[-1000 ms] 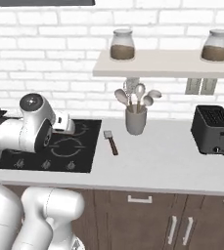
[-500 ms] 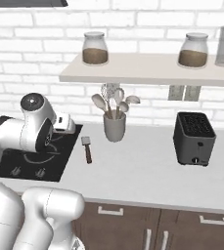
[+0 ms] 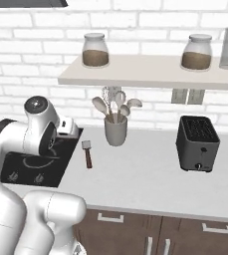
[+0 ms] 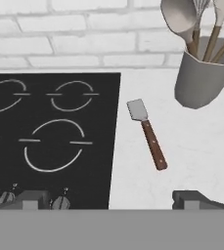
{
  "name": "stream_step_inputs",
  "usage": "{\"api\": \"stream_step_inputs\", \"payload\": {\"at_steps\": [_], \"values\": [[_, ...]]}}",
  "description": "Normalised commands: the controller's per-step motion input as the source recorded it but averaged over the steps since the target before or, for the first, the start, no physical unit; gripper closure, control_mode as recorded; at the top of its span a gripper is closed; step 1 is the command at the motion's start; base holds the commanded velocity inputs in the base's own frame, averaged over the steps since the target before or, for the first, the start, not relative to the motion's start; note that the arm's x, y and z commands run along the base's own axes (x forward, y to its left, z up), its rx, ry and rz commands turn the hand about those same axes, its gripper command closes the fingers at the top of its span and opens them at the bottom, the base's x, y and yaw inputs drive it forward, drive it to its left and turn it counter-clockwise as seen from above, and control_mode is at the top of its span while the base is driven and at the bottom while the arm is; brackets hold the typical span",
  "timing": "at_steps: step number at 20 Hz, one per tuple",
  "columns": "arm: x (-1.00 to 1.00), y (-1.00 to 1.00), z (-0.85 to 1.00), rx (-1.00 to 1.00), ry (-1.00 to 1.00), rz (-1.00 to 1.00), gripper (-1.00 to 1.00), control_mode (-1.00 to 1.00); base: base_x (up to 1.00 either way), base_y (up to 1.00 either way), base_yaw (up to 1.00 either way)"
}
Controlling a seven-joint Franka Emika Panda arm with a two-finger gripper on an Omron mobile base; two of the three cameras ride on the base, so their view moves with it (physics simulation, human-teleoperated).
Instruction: Put the mushroom and tomato in the pot. Retrieve the spatula and lightly stir the vegetables in the pot.
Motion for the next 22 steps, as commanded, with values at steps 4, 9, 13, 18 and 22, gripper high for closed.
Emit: {"api": "stream_step_inputs", "payload": {"at_steps": [4,9,13,18,22], "values": [[0.02,-0.24,-0.46,0.0,0.11,-0.06,-1.0,-1.0,0.0,0.0,0.0],[0.07,-0.17,-0.88,0.0,0.01,-0.09,-1.0,-1.0,0.0,0.0,0.0],[0.66,-0.53,-0.77,-0.05,0.04,-0.02,-1.0,-1.0,0.0,0.0,0.0],[0.63,-0.34,-0.55,-0.03,0.05,0.02,-1.0,-1.0,0.0,0.0,0.0],[0.22,-0.04,-0.23,0.0,0.12,0.04,-1.0,-1.0,0.0,0.0,0.0]]}}
